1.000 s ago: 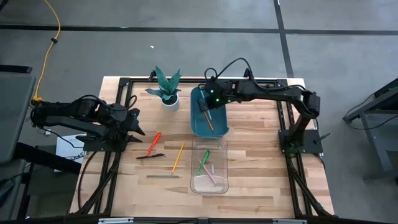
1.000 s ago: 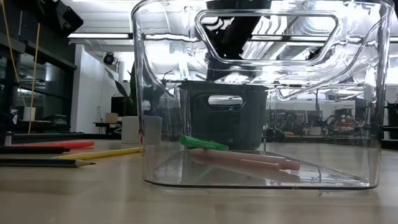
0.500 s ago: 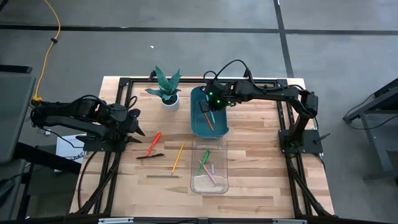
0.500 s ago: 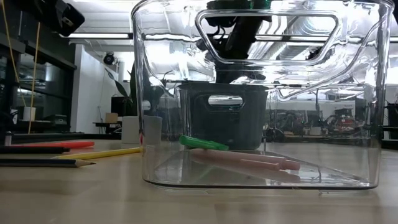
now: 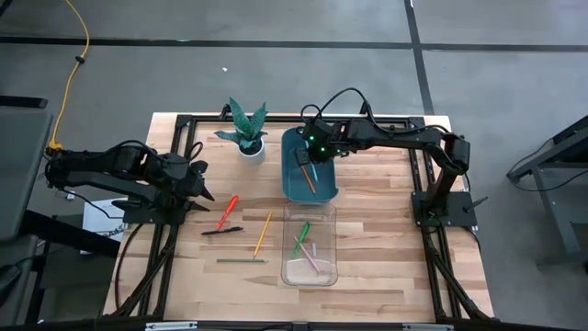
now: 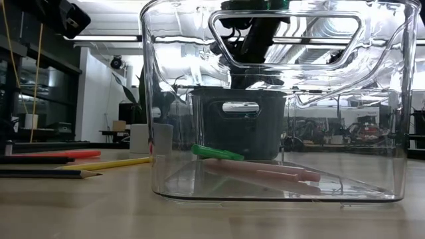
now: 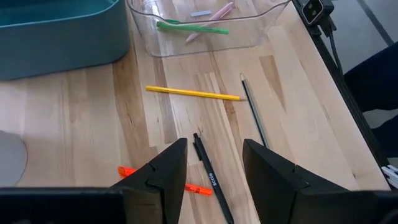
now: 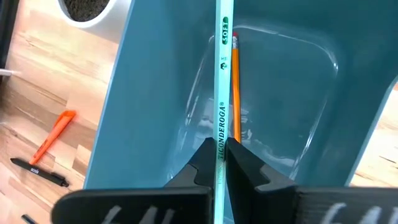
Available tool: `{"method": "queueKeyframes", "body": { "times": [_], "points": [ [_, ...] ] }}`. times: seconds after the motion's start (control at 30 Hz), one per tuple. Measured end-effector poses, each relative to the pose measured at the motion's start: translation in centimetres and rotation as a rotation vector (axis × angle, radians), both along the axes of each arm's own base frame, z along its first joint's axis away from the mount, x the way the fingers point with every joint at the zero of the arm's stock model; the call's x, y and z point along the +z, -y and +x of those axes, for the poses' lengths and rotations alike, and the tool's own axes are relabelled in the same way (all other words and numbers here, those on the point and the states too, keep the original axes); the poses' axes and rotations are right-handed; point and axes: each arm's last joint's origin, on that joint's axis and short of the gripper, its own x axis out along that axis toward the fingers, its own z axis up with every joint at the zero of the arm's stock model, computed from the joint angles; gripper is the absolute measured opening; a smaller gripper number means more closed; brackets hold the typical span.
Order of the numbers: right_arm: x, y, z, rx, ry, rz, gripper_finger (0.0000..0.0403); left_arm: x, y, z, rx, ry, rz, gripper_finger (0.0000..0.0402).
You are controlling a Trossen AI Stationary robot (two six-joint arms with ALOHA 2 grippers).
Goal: Sort pens & pencils
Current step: Put the light blue pencil into the blue bin, then put the orange pen into the transparent bin
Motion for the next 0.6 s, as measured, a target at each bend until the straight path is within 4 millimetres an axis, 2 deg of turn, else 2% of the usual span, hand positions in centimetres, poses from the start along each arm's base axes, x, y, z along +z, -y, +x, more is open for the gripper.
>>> {"method": "queueKeyframes", "body": {
  "times": [0.17,0.6],
  "points": [
    [0.0,-0.04,0.01,0.009,0.004,0.015,0.001,0.0,0.0,0.0,0.0,0.0,0.0,0.0145],
    [0.01,-0.08,0.01,0.018,0.008,0.027,0.006,0.0,0.0,0.0,0.0,0.0,0.0,0.0145]
  ]
}}
